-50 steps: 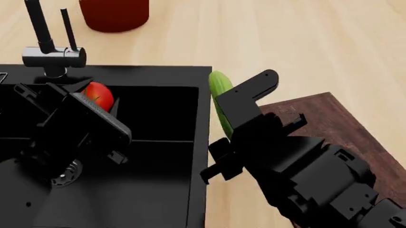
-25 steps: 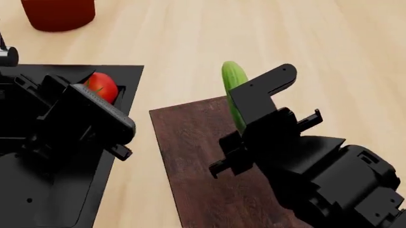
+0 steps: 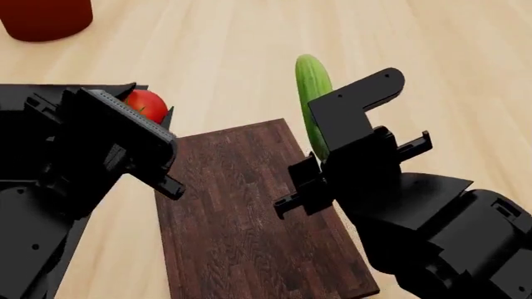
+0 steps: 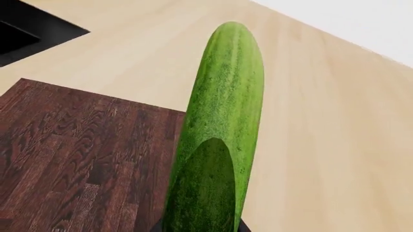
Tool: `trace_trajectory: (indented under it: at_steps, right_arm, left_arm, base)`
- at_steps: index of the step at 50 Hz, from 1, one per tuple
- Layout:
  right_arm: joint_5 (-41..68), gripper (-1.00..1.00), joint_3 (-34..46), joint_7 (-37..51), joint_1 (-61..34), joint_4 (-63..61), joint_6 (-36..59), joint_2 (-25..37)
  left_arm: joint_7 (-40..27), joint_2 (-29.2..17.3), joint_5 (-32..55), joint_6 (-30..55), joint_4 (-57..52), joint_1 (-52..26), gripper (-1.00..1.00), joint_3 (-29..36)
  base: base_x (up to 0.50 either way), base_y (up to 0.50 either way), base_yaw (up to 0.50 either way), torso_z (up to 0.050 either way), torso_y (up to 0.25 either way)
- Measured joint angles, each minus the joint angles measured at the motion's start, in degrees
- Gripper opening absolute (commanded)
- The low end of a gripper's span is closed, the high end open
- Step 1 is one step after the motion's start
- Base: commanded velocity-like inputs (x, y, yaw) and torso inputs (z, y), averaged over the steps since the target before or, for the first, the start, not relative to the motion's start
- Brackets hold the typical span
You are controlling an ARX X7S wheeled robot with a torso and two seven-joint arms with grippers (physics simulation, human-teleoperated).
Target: Pick the vegetables from the sink and place them on the cutting board.
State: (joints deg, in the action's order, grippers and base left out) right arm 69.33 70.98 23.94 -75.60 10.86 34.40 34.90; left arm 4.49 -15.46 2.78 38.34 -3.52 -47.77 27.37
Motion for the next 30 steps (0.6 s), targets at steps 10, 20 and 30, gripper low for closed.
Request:
trace_trajectory:
  at_steps: [10, 20, 30]
  right_arm:
    - [2.5, -1.00, -1.3, 2.7, -1.0, -1.7, 2.1, 1.1]
    - [3.5, -1.00, -1.7, 3.6, -1.0, -2.2, 2.7, 1.4]
    - [4.0, -1.00, -2.0, 4.0, -0.6, -2.4, 2.8, 1.7]
  left_arm:
    - [1.6, 3.0, 3.5, 5.0, 0.4, -3.3, -1.00, -1.1]
    - [3.0, 6.1, 6.2, 6.6, 3.4, -5.1, -1.00, -1.1]
    - [3.4, 8.1, 7.8, 6.0, 7.2, -5.0, -1.00, -0.9]
  base:
    - [0.00, 0.00, 0.00, 0.000, 0.000]
    - [0.00, 0.00, 0.00, 0.000, 0.001]
    - [0.00, 0.00, 0.00, 0.000, 0.000]
